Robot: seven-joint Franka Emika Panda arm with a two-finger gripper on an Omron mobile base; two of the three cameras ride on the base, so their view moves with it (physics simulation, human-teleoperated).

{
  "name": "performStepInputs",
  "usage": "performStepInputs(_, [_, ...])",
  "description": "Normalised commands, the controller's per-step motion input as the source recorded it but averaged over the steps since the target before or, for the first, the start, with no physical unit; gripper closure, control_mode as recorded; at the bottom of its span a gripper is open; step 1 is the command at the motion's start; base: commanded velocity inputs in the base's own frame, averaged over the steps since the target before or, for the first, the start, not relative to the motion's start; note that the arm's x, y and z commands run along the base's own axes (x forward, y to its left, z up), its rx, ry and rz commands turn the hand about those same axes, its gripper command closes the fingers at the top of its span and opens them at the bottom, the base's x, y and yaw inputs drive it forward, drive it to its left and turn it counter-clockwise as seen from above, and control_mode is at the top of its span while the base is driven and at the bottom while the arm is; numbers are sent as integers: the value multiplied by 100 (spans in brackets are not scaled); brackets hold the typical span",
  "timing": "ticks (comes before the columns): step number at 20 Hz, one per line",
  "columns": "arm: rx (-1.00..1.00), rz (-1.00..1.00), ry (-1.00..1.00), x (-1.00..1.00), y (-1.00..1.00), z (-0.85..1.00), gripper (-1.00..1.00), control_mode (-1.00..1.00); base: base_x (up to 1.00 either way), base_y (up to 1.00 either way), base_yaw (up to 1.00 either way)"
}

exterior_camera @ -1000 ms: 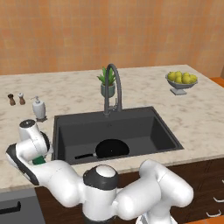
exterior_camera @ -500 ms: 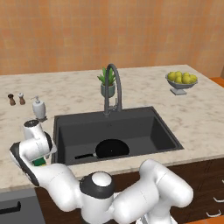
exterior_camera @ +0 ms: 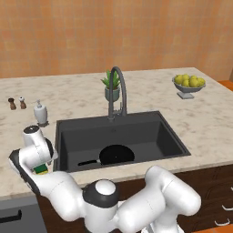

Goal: Pick the pan and sponge and place them into the sink. Then turn on the water.

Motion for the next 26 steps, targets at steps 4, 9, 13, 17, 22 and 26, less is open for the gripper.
performStepInputs(4, [10,-9,0,0,0,-77,100,-100,0,0,0])
performStepInputs(9, [7,-31,0,0,0,-54,100,-100,0,0,0])
performStepInputs(13, [3,-38,-9,-17,1,-14,100,-100,0,0,0])
performStepInputs(17, [0,-32,-8,-48,-2,54,100,-100,0,0,0])
performStepInputs(22, [9,-41,-1,-58,-42,60,100,-100,0,0,0])
performStepInputs(26, [13,-43,0,-30,-78,48,100,-100,0,0,0])
